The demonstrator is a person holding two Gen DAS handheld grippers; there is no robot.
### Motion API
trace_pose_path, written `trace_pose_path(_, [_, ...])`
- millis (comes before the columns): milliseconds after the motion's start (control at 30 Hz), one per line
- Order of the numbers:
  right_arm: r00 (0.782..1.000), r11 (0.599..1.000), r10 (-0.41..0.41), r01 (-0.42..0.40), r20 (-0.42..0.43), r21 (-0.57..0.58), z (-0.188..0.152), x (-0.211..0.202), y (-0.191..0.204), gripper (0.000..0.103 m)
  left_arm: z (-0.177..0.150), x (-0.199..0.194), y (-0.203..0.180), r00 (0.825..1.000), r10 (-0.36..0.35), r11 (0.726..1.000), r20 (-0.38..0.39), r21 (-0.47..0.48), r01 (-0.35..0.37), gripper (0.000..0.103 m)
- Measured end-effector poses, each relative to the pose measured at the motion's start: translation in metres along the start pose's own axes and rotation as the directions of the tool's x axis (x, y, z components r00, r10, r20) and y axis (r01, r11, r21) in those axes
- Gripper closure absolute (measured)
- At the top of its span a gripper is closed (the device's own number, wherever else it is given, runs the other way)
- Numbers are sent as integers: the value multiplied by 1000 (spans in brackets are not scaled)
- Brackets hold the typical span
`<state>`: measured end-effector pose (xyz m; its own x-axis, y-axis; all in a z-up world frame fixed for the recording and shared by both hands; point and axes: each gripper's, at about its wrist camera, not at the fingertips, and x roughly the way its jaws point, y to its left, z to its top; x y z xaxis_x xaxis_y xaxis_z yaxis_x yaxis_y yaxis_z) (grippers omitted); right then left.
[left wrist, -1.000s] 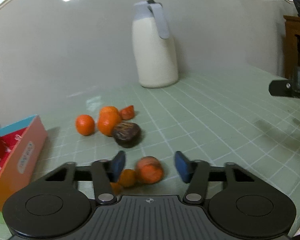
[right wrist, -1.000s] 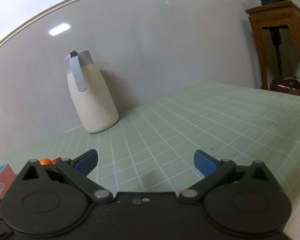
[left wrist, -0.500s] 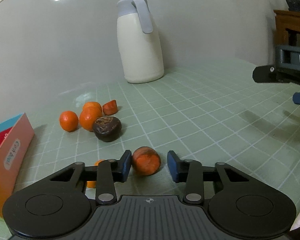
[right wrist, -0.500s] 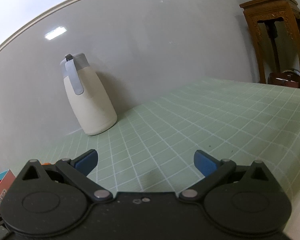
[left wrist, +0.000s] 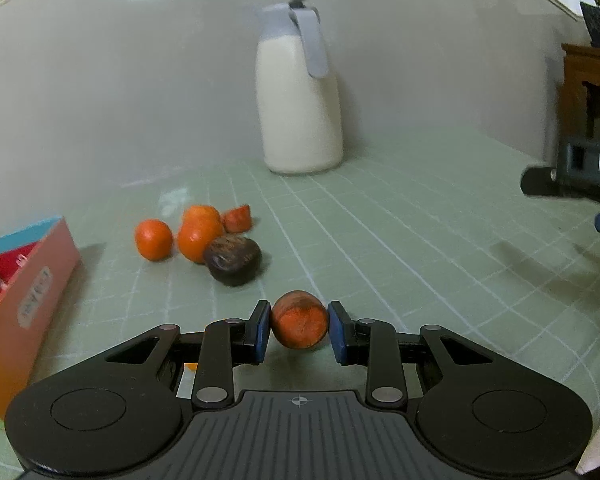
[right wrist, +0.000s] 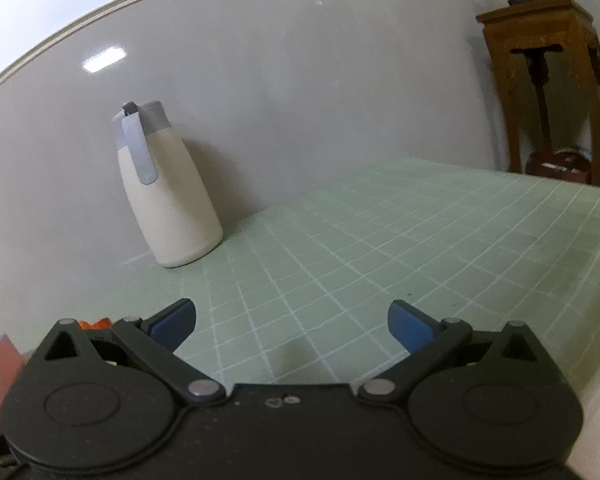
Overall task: Organize fruits
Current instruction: 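Carry the red-orange fruit into the box and open the left tool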
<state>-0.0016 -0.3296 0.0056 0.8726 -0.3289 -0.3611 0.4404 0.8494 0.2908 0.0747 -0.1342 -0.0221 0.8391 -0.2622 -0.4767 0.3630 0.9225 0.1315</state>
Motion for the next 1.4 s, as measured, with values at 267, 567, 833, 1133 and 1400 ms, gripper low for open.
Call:
trace_pose_path(267, [1000, 1000, -8, 8, -2, -11, -2, 2, 11, 0, 11, -26, 34, 986, 130, 991, 100, -18, -129, 72])
trace_pose_path(567, [996, 992, 92, -94, -19, -84, -14, 3, 58, 0, 9, -48, 122, 914, 394, 916, 98, -121, -382, 72])
trace_pose_path(833, [985, 975, 168, -173, -49, -137, -26, 5, 98, 0, -4, -46, 188, 859, 510, 835, -55, -211, -509, 72])
trace_pose_path(1133, [963, 944, 253, -266, -91, -195, -35, 7, 135, 0, -19, -44, 221, 839, 513, 788, -184, -288, -545, 72])
trace_pose_path(1400, [943, 921, 306, -328, -133, -208, -42, 8, 147, 0, -24, -69, 227, 825, 555, 758, -109, -341, -556, 31])
